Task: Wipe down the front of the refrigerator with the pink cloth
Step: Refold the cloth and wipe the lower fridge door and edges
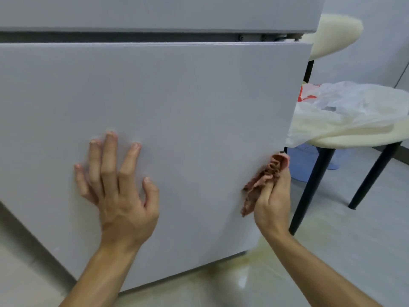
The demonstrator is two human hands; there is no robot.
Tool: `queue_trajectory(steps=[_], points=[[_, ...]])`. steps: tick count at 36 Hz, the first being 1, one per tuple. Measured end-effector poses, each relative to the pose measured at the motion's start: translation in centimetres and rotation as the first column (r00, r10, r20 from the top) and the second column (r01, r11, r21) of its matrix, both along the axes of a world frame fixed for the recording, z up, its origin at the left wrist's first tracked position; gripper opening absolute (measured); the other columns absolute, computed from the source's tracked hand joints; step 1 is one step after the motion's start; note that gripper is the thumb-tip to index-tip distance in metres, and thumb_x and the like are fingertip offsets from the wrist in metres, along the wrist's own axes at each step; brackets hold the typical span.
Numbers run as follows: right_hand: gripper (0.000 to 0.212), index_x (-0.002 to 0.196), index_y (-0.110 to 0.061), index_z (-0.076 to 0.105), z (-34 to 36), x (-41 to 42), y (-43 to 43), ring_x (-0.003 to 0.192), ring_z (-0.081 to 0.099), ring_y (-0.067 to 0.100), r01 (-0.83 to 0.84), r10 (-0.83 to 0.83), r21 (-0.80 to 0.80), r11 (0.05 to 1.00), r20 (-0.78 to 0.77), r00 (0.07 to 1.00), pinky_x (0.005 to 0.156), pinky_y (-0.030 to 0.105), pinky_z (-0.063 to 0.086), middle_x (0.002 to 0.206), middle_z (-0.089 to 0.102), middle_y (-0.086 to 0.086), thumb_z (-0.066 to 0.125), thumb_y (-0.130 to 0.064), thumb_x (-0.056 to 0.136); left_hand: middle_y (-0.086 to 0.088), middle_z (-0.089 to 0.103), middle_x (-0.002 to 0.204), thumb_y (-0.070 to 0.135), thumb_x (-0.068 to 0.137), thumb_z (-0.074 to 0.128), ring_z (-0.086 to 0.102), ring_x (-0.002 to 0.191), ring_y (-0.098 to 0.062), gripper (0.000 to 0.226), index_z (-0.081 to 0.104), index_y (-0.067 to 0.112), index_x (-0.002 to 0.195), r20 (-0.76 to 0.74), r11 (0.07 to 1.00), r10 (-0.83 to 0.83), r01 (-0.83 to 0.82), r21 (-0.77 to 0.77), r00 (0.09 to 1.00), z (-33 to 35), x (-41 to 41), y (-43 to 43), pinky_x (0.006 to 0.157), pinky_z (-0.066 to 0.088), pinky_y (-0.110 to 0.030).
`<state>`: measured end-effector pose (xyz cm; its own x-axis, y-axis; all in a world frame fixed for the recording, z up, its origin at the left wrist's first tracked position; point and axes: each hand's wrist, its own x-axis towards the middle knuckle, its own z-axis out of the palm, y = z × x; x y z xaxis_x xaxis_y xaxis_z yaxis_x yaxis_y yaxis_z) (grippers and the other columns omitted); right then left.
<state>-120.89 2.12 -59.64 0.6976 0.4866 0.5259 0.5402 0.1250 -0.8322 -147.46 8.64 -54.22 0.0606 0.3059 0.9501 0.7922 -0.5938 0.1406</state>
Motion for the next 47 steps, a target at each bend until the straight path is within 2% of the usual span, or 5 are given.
queue_trajectory(steps=[7, 16, 23, 40, 47], points=[[0.056, 0.162, -0.006, 0.027, 8.0, -5.3, -0.8, 0.159, 0.025, 0.021, -0.272, 0.18, 0.156, 0.95, 0.438, 0.881, 0.13, 0.034, 0.021, 0.168, 0.032, 0.011, 0.036, -0.018, 0.108, -0.005, 0.049, 0.159, 0.018, 0.101, 0.051, 0.041, 0.152, -0.019, 0.048, 0.052, 0.013, 0.148, -0.013, 0.84, -0.503, 0.485, -0.242, 0.864, 2.0, 1.1, -4.2, 0.124, 0.034, -0.035], [0.046, 0.136, -0.031, 0.043, 11.9, -12.9, -1.6, 0.091, 0.072, 0.008, -0.521, 0.497, -0.051, 0.852, 0.394, 0.773, 0.074, 0.033, 0.058, 0.125, 0.07, -0.017, 0.069, -0.04, 0.098, 0.01, 0.075, 0.088, 0.034, 0.101, 0.064, 0.072, 0.076, -0.004, 0.035, 0.055, 0.014, 0.129, 0.805, 0.188, -0.449, 0.922, -0.338, 0.387, 5.3, 0.1, -7.8, 0.068, 0.057, -0.019], [0.038, 0.072, -0.024, 0.053, 16.0, -11.5, -1.3, 0.047, 0.051, 0.006, -0.502, 0.527, -0.161, 0.85, 0.284, 0.801, 0.045, 0.015, 0.037, 0.055, 0.05, -0.013, 0.057, -0.04, 0.106, -0.001, 0.08, 0.095, 0.009, 0.095, 0.074, 0.077, 0.096, -0.019, 0.011, 0.076, 0.019, 0.091, 0.691, 0.243, -0.355, 0.776, -0.582, 0.629, 4.3, -4.8, -5.5, 0.087, 0.058, -0.029], [0.041, 0.092, -0.01, 0.071, 19.8, -12.1, -2.3, 0.036, 0.057, 0.002, -0.788, 0.776, -0.309, 0.532, -0.196, 0.6, 0.045, 0.012, 0.044, 0.043, 0.059, -0.011, 0.063, -0.05, 0.096, -0.014, 0.077, 0.087, 0.037, 0.084, 0.078, 0.075, 0.069, -0.033, 0.022, 0.077, 0.018, 0.093, 0.746, -0.187, -0.365, 0.741, -0.645, 0.557, 6.1, -7.7, -5.8, 0.058, 0.06, -0.036], [0.053, 0.096, -0.032, 0.07, 19.1, -12.0, -1.7, 0.077, 0.074, 0.019, -0.444, 0.59, -0.599, 0.666, 0.059, 0.805, 0.063, 0.044, 0.062, 0.092, 0.075, -0.005, 0.046, -0.079, 0.091, -0.01, 0.078, 0.117, 0.02, 0.088, 0.059, 0.076, 0.108, -0.021, 0.03, 0.084, 0.023, 0.104, 0.955, -0.243, -0.175, 0.929, -0.278, 0.239, 6.8, -7.0, -6.4, 0.087, 0.062, -0.028]])
